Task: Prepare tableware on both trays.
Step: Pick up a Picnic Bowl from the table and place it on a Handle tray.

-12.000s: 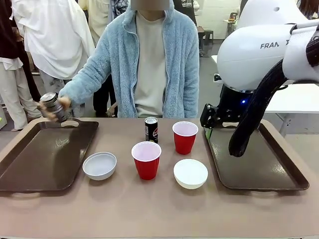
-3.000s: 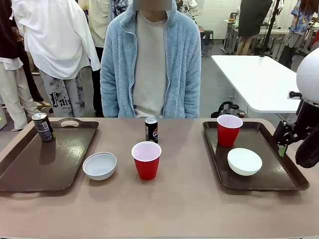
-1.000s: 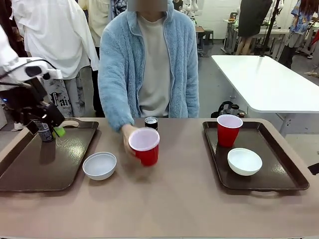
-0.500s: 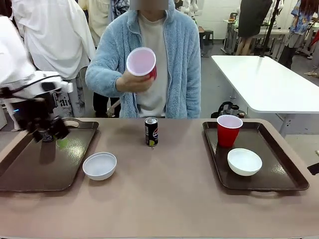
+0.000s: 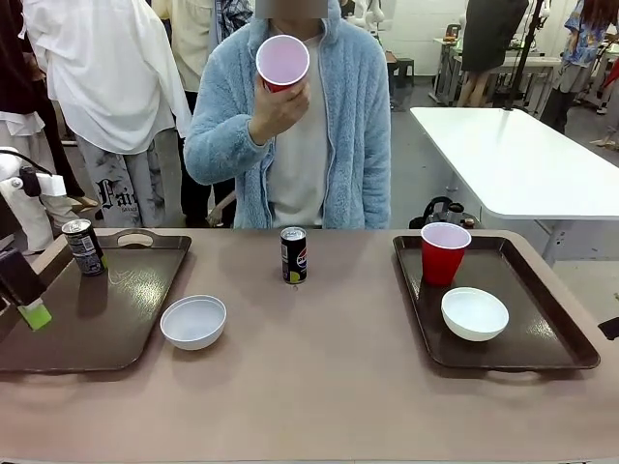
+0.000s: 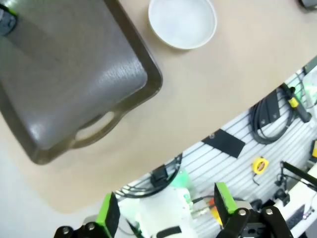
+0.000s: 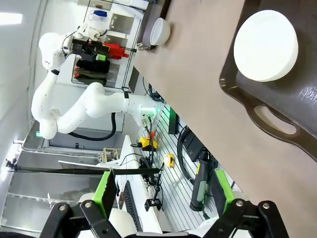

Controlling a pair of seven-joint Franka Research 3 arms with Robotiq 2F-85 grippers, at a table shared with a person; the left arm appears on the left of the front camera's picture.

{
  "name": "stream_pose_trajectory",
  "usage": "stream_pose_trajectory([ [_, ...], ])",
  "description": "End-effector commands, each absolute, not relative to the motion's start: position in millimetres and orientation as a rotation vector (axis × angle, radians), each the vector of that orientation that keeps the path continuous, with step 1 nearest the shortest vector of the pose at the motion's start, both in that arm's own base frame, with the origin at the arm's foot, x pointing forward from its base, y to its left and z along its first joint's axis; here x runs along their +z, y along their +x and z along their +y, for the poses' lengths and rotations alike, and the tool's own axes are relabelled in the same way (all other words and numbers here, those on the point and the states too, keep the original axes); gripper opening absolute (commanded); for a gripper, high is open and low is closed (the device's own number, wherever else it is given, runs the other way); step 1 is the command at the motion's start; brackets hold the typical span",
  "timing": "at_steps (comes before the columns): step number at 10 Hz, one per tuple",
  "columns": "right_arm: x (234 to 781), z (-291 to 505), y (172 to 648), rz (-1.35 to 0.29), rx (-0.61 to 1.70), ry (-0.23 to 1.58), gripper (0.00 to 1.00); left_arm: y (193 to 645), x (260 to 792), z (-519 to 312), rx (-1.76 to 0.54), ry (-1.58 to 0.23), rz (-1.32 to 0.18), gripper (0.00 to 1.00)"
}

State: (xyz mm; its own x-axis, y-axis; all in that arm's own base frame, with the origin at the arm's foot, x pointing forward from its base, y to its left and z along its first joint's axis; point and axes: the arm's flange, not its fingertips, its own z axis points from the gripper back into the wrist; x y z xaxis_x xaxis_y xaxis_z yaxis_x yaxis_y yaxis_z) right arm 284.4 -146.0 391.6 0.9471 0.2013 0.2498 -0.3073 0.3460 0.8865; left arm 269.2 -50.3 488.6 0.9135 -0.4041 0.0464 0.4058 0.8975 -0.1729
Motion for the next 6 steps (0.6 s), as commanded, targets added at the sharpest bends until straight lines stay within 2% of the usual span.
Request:
stream_pose_trajectory([
  [1, 391, -144, 282, -0.122, 0.345, 1.184, 1.00, 270, 488, -53, -0.425, -0.170, -0.007, 1.00],
  [4, 392, -146, 284, -0.102, 0.331, 1.170, 1.00, 269, 488, -52, -0.423, -0.175, -0.008, 1.00],
  [6, 396, -148, 287, -0.135, 0.169, 1.220, 1.00, 292, 475, -71, -0.409, -0.083, -0.061, 1.00],
])
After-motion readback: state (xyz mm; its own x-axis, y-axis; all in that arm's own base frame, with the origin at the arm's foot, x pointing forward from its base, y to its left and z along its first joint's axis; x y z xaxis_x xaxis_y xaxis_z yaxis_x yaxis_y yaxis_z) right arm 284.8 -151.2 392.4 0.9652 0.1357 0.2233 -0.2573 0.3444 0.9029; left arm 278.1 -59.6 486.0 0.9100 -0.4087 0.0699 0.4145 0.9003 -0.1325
